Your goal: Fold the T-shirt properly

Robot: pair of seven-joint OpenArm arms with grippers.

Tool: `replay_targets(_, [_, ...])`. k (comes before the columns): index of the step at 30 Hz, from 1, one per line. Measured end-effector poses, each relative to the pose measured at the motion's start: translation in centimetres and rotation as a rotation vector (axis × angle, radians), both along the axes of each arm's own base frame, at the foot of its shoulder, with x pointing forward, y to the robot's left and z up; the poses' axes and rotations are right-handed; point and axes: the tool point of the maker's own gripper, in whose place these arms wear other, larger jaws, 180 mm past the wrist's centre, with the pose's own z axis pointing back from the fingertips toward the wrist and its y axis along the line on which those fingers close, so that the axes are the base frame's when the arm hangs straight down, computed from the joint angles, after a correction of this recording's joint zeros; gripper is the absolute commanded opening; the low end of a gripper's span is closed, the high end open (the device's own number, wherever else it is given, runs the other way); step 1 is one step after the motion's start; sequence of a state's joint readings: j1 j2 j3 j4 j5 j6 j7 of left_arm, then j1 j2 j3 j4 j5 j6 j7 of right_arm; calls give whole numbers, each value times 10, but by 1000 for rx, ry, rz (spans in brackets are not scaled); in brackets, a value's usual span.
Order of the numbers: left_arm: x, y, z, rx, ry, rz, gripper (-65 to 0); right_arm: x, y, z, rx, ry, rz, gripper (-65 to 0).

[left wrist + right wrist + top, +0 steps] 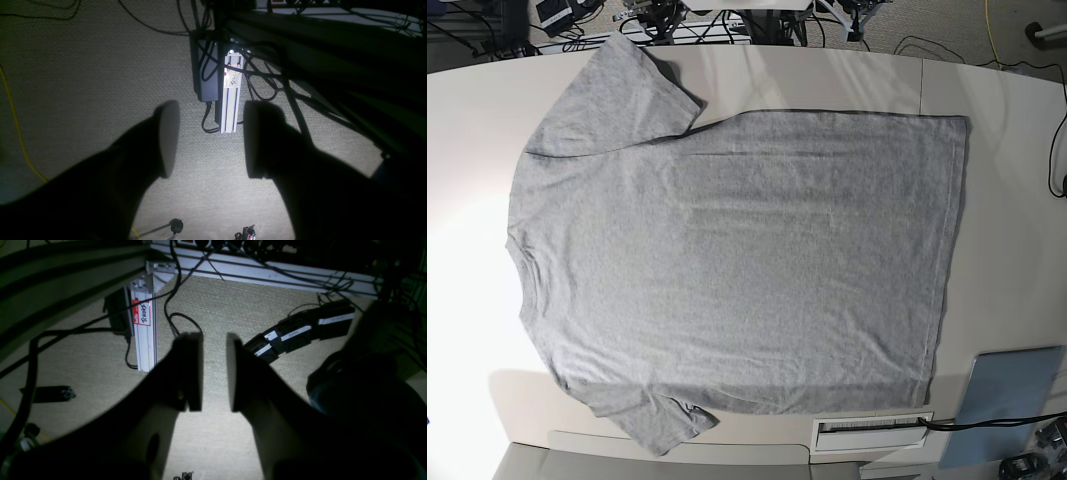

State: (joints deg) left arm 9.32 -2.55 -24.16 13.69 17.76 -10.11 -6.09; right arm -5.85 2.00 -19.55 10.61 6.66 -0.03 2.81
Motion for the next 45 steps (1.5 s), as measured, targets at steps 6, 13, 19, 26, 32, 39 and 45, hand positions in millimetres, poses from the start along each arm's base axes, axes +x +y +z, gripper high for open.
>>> replay_targets(6, [5,2,0,2,-12,28,-328,-3,0,0,-2,13,0,-519])
replay_targets(13, [5,3,0,3,-12,33,-328,-7,-7,0,-13,23,1,-519])
replay_targets(19, [1,12,1,-10,8,21,-328,-30,-14,1,-22,55,2,-519])
replay_targets(26, [-5,27,9,-6,-17,-1,-328,-50,-20,3,-31,82,5,-519])
replay_targets(32, [-25,48,25,29,-45,49,-329,-67,-42,11,-55,85,24,-519])
replay_targets(39, [-35,59,55,-16,-69,40,-329,-88,-62,39,-64,81,82,-519])
replay_targets(45, [-32,99,96,-1,-114,-2,-329,-93,-79,85,-55,22,179,-519])
